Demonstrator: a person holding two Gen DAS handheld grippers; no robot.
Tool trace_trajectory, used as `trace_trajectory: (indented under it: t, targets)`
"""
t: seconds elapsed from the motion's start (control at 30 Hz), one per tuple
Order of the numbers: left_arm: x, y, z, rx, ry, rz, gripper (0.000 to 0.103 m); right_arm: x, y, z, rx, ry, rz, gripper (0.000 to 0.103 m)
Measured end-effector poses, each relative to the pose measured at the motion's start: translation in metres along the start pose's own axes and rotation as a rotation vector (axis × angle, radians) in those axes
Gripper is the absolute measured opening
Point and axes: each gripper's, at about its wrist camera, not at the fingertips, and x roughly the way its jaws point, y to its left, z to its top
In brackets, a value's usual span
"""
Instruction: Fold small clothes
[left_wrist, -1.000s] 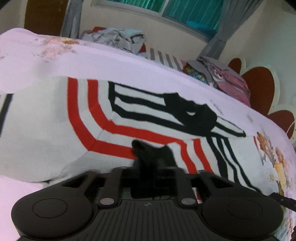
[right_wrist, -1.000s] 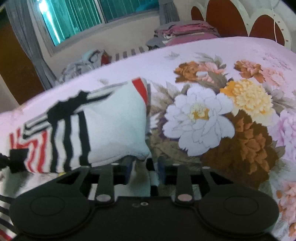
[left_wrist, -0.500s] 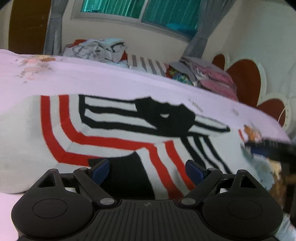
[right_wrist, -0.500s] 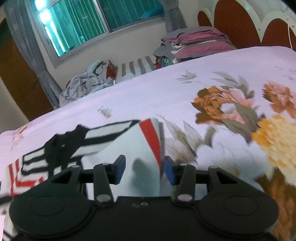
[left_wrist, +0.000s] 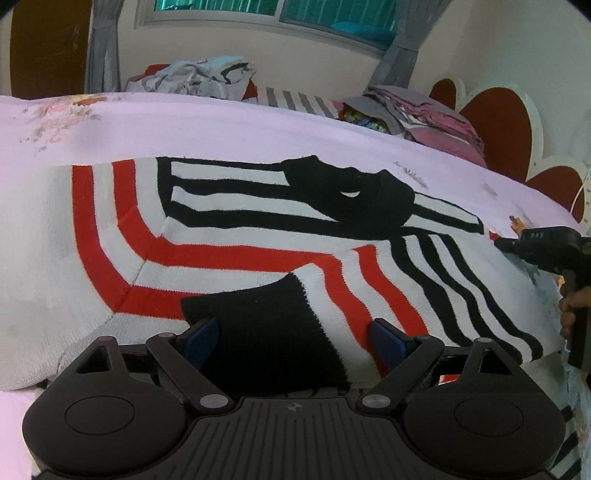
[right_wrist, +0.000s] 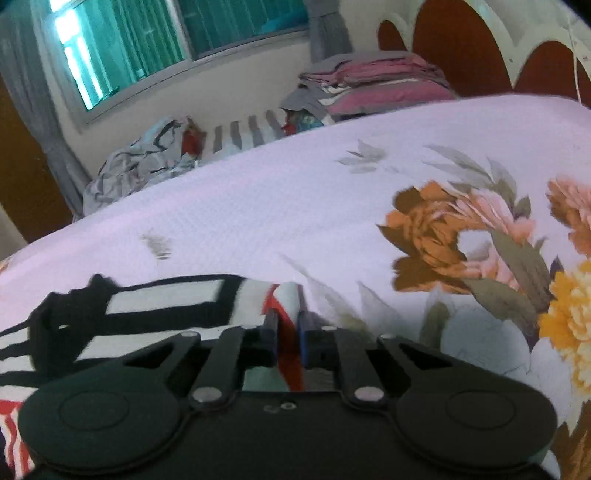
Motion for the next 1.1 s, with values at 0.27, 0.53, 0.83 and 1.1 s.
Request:
trace_trajectory:
  t: [0.27,0.53,0.83,1.1]
  targets:
    - [-0.008,0.001,0.007,-0.070,-0.003,0.038,0.088,-0.052,0.030,-0.005,-0.125,-0.091,0.030,0.033]
    - [-0.020,0.002,0.009,-0.085,0.040,0.042,0.088,-0.059,0.040,-0.046,-0.219,0.032,0.029,0.032]
    - [-0.095,0.061,-0.010,-0.250,-0.014,0.105,0.088,-0.109,0.082,-0.049,-0.219,-0.034,0.176,0.040]
    - [-0.142,0.161,-0.033,-0.411,-0.069,0.227,0.093,-0.129,0.161,-0.076,-0.252,0.009,0.333,0.044]
